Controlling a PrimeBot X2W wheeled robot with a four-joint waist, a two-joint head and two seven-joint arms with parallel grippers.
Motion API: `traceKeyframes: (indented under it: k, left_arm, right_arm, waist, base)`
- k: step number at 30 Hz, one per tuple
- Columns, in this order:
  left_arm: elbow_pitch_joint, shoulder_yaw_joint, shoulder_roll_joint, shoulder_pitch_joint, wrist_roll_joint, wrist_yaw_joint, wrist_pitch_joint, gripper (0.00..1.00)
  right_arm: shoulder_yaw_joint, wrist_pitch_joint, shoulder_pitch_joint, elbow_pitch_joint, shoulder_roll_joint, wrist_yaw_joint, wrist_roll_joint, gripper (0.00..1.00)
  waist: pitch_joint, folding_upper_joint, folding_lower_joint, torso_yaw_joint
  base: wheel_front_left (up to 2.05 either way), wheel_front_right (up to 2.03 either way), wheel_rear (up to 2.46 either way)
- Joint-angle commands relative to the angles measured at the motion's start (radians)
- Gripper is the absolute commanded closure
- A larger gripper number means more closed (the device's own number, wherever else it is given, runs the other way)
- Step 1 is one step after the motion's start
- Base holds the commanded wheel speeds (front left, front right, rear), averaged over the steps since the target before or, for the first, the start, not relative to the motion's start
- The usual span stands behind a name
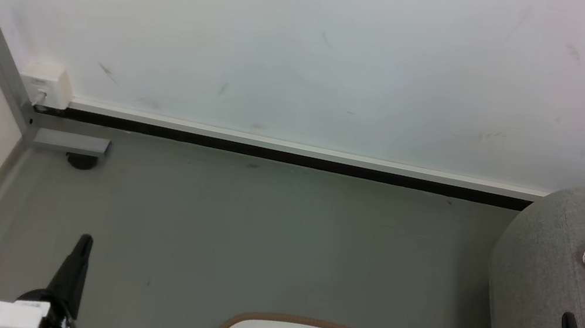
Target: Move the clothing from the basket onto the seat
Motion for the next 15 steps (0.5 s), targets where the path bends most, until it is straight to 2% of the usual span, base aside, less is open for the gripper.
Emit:
traceKeyframes:
  k: [1,15]
  left_arm:
    - [-0.003,0.001,0.002,-0.008,-0.012,-0.004,0.004,1.0]
    - [-0.003,0.002,0.002,-0.008,-0.012,-0.004,0.003,1.0]
  right_arm:
    - [-0.004,0.003,-0.012,-0.004,0.0,-0.002,-0.001,1.0]
    - [-0.004,0.003,-0.012,-0.004,0.0,-0.002,-0.001,1.0]
  waist:
    - [0.0,0.0,0.0,0.0]
    - [0.0,0.0,0.0,0.0]
  base:
    - [0.0,0.0,0.0]
    - [0.0,0.0,0.0]
